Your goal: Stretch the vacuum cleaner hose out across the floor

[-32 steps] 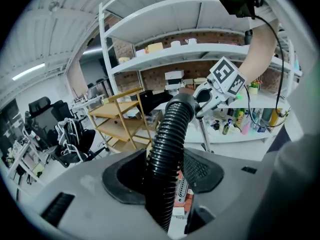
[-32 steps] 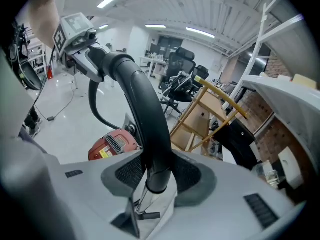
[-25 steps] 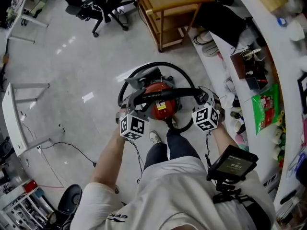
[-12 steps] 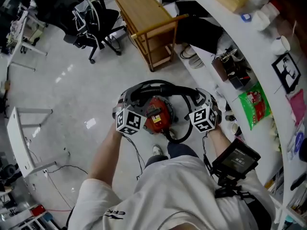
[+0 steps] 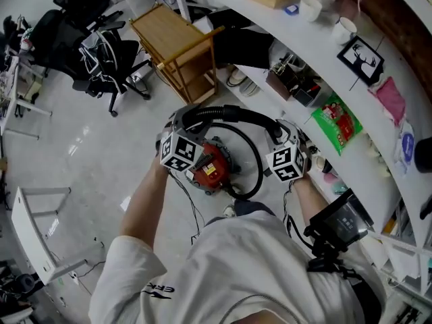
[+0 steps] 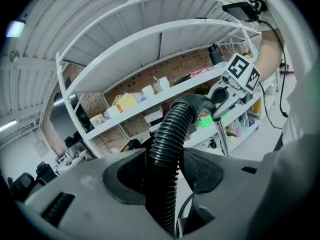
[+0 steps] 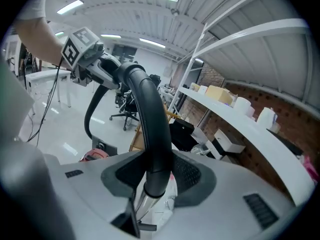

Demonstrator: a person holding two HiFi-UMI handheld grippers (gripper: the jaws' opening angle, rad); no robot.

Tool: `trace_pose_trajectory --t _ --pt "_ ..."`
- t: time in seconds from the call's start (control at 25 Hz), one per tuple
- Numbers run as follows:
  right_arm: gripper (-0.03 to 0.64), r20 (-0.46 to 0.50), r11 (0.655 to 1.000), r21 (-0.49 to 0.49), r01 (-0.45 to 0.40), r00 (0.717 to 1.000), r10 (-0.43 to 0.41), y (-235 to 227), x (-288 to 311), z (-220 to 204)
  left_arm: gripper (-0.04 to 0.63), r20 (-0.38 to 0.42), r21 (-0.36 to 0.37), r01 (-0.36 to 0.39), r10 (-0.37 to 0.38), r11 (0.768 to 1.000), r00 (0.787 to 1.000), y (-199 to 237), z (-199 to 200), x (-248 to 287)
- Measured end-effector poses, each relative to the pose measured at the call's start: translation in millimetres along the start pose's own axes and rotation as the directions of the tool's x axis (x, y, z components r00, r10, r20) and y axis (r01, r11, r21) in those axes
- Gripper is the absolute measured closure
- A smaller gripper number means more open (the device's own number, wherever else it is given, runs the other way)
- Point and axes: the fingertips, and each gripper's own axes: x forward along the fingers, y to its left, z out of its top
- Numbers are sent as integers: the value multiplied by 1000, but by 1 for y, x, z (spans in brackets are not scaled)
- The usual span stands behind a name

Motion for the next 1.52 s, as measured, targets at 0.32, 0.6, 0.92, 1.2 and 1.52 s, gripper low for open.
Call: trace_pose_trajectory --t 0.32,0.6,0.92,1.2,1.52 --pt "457 90 997 68 -22 996 16 16 -34 28 391 24 45 -27 26 999 999 23 26 -28" --pt "457 142 995 98 -16 990 1 20 -49 57 391 89 137 -81 70 987 994 43 63 -59" --pt "465 101 990 100 98 989 -109 11 -89 35 391 152 191 -43 14 981 988 12 95 -63" --pt "468 8 968 125 218 975 -221 8 -147 -24 391 197 220 83 -128 972 972 -59 117 -50" --pt "468 -134 913 222 343 938 -320 26 -221 -117 394 237 334 244 -332 911 913 -166 150 -36"
